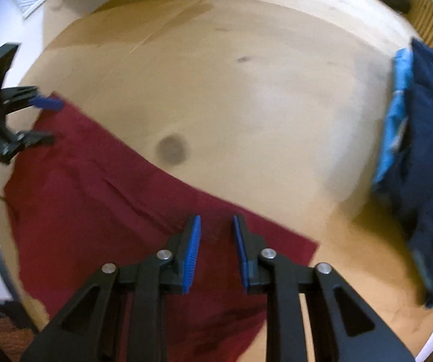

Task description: Fold clothes

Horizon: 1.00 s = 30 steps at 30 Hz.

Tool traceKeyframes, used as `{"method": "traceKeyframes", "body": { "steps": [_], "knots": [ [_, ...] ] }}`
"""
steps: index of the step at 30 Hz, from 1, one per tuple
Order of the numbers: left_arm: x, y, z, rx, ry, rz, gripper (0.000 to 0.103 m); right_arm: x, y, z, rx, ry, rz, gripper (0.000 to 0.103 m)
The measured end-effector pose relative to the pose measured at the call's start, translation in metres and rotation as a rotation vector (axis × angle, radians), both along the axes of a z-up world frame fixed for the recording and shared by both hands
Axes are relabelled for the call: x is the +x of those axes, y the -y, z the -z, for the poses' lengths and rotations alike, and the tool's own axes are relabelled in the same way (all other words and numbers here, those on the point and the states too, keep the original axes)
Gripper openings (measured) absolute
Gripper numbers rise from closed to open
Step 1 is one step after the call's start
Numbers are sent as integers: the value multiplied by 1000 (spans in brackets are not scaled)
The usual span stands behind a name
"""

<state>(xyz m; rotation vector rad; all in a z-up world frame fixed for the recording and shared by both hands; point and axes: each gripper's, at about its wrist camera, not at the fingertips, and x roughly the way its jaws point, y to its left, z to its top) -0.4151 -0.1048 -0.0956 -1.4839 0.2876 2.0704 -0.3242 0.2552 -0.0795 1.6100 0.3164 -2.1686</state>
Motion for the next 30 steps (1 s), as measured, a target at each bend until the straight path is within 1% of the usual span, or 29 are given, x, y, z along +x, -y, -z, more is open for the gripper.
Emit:
{"method": "traceKeyframes", "body": {
  "steps": [1,3,4,5,6,7,9,11,12,14,15,17,18,19,21,22,23,24,25,27,28,29,30],
  "knots": [
    [0,1,-1,-15,-5,-10,73,-5,-2,-1,7,-10,16,11],
    [3,6,-7,-58,-29,-68,68,-12,-7,-6,19,-34,44,11],
    [9,7,-14,-39,-36,-83,68,-12,-13,-12,18,-53,50,14],
    [18,6,-22,-8,-36,-81,68,-12,-19,-18,17,-72,56,14],
    [30,1,-29,20,-35,-58,68,-8,-23,-26,-8,-78,61,14],
    [45,-5,-37,39,-39,-23,70,5,-26,-34,-46,-70,59,15],
    [77,-23,-44,63,-37,43,70,41,-28,-40,-54,-70,45,15],
    [105,-28,-44,93,15,91,70,72,-42,-54,-39,-62,29,15],
    [117,-31,-40,95,38,102,70,83,-49,-59,-36,-53,20,15],
    [141,-36,-28,64,53,122,70,99,-54,-60,-47,-30,-2,15],
    [149,-37,-23,43,53,129,70,110,-54,-55,-40,-24,-16,15],
    [160,-36,-11,13,59,120,70,116,-50,-44,-1,-19,-33,16],
    [164,-36,-7,11,55,111,70,124,-51,-44,11,-21,-33,17],
    [167,-35,-5,2,48,105,73,129,-54,-49,3,-24,-25,20],
    [171,-32,-2,-48,28,104,74,140,-61,-57,-12,-29,-8,20],
    [173,-30,-1,-75,26,90,74,146,-64,-62,-19,-32,0,21],
    [174,-28,-1,-103,27,66,72,151,-68,-66,-27,-35,8,21],
    [175,-26,-3,-111,38,45,71,157,-71,-71,-34,-38,16,21],
    [178,-30,-9,-100,37,39,69,162,-74,-75,-42,-40,24,20],
    [190,-45,-27,-71,9,45,69,173,-81,-84,-57,-46,40,21],
    [196,-57,-37,-61,-14,55,71,174,-85,-88,-59,-53,53,29],
    [204,-77,-48,-40,-38,73,72,167,-89,-92,-54,-67,72,47],
    [210,-97,-55,-13,-45,89,73,161,-94,-95,-50,-81,91,54]
  ]
}}
